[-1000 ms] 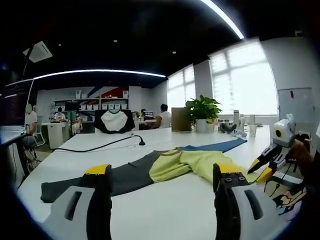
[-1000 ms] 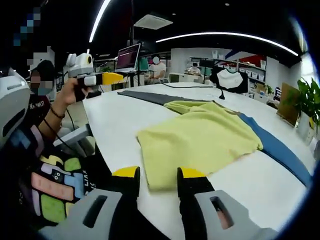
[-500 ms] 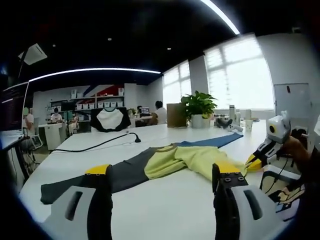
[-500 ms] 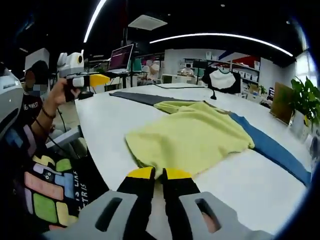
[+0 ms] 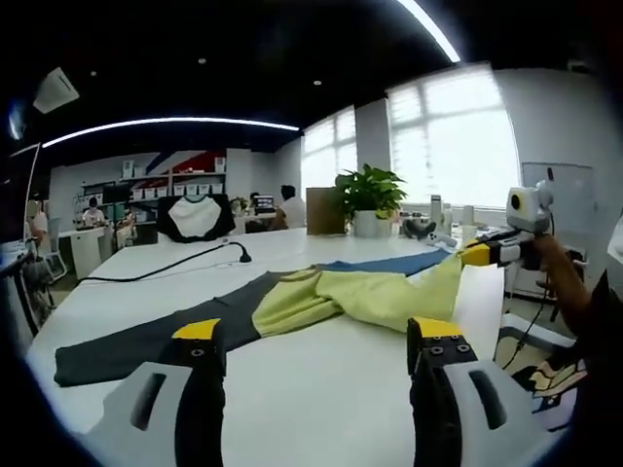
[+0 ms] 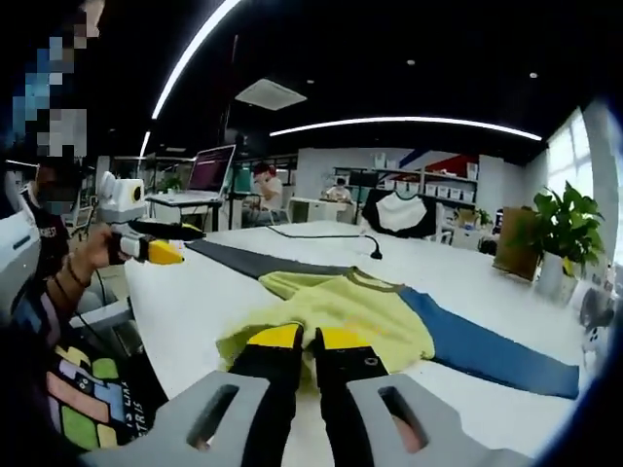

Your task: Fold the garment on the visible template until the final outline fits inside the template.

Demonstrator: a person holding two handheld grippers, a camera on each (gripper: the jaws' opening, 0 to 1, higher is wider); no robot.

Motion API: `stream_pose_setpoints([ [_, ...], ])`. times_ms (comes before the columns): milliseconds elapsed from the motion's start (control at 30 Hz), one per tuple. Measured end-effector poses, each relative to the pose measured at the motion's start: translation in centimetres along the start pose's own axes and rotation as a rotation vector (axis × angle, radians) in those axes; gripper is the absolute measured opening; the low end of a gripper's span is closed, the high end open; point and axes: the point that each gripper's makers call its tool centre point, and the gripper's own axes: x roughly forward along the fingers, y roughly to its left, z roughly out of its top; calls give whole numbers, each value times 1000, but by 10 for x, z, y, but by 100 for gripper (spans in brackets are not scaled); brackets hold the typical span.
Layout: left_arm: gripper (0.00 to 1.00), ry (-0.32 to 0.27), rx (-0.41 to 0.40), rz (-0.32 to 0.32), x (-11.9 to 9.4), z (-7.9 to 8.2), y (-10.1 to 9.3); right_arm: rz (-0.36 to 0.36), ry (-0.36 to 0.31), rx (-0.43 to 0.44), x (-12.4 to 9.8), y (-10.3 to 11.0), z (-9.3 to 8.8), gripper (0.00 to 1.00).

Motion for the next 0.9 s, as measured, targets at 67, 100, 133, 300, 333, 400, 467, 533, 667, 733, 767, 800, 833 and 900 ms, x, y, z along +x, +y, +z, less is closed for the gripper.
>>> stream_pose_setpoints([
  [67, 78, 0, -2, -25, 5, -1, -9, -12, -15, 0, 1, -9, 10, 3],
  [100, 78, 6, 1, -36, 7, -3, -13, -19, -25, -7, 2, -13, 16, 3],
  [133, 77, 14, 2, -47, 10, -5, -17, -21, -29, -8, 2, -16, 19, 3],
  [300, 73, 36, 8, -91, 16, -11, -34, -14, -44, -41, 4, -24, 34, 3],
  [333, 73, 39, 8, -95, 18, -12, -36, -13, -44, -46, 5, -25, 36, 3],
  [400, 73, 47, 5, -111, 22, -14, -44, -16, -44, -62, 6, -27, 40, 3],
  [467, 73, 47, 1, -133, 26, -14, -55, -15, -45, -68, 7, -29, 44, 3],
  [533, 76, 41, 2, -158, 32, -15, -69, -16, -51, -79, 9, -30, 49, 3],
  [667, 73, 51, -24, -219, 43, -21, -94, -14, -62, -90, 13, -33, 59, 3],
  [733, 73, 65, -28, -228, 46, -25, -100, -14, -64, -98, 15, -35, 62, 3],
  [767, 72, 74, -25, -237, 48, -28, -104, -15, -63, -100, 16, -36, 63, 3],
  [800, 71, 79, -26, -244, 49, -29, -107, -19, -64, -101, 16, -37, 65, 3],
  [833, 70, 83, -28, -257, 51, -30, -111, -28, -68, -96, 16, -40, 67, 3],
  [900, 66, 86, -24, -281, 54, -30, -118, -36, -66, -89, 16, -43, 69, 3],
])
